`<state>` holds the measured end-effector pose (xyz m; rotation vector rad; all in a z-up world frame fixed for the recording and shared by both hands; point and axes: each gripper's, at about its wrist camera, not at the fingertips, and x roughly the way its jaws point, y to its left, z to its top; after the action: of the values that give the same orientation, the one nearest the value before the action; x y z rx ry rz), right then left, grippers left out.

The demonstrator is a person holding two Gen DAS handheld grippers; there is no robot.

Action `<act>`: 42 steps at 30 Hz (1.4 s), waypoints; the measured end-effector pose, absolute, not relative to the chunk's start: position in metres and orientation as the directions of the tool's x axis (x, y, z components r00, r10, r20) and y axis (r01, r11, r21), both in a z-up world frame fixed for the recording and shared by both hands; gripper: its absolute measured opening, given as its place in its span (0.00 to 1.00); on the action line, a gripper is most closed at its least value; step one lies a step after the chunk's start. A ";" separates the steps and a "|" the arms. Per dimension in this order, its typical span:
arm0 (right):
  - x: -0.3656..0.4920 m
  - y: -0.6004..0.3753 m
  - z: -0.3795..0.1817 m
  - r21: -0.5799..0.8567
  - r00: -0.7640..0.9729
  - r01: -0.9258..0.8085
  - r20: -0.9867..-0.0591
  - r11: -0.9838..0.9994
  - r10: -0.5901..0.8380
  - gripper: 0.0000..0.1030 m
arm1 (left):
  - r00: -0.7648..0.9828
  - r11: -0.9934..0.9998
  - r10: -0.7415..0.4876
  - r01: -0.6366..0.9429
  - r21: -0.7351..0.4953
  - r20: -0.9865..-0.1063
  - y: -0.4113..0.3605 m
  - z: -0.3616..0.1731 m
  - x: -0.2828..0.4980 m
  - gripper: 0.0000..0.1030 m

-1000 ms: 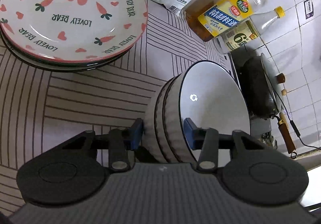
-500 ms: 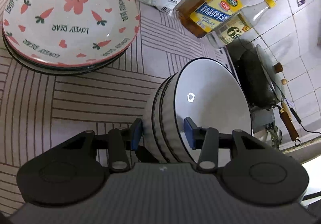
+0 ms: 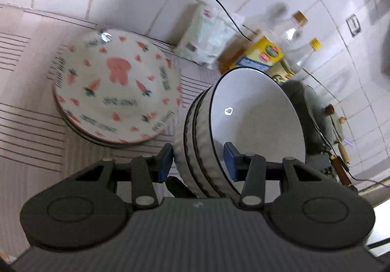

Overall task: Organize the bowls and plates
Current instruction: 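Lift the three-bowl stack with both grippers and lower it onto the plate stack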

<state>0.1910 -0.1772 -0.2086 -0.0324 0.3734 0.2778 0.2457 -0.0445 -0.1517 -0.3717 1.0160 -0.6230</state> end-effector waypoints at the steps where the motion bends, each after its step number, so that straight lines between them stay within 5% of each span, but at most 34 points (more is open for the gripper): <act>1: 0.196 -0.174 -0.207 0.020 0.890 -0.284 -0.365 0.958 0.272 0.99 | 0.382 0.775 -0.632 0.300 -0.556 -0.674 -0.040 -0.149 0.250 0.42; 42: 0.341 -0.120 -0.246 0.000 0.756 -0.401 -0.565 0.916 0.331 0.99 | 0.400 0.858 -0.511 0.189 -0.477 -0.761 -0.004 -0.202 0.361 0.44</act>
<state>0.3409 -0.1198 -0.2460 -0.1240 0.5918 0.3999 0.3610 -0.0035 -0.2020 -0.3392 1.0734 -0.4534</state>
